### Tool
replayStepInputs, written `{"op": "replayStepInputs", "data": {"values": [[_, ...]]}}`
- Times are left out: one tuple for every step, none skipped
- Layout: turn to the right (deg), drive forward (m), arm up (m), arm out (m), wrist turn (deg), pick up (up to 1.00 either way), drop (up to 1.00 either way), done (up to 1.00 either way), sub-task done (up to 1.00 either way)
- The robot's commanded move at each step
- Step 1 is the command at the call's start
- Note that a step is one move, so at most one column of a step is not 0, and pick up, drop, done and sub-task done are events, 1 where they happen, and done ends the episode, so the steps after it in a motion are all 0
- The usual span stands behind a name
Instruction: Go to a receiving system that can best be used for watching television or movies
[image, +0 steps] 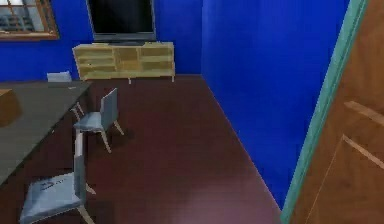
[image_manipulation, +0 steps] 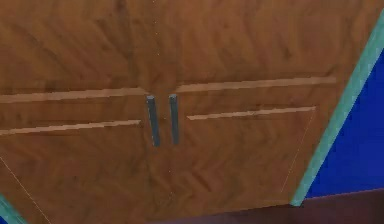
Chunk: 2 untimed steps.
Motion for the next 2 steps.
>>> {"op": "replayStepInputs", "data": {"values": [[0.0, 0.75, 0.00, 0.00, 0.0, 0.00, 0.00, 0.00, 0.00], [-6.0, 0.00, 0.00, 0.00, 0.0, 0.00, 0.00, 0.00, 0.00]]}}
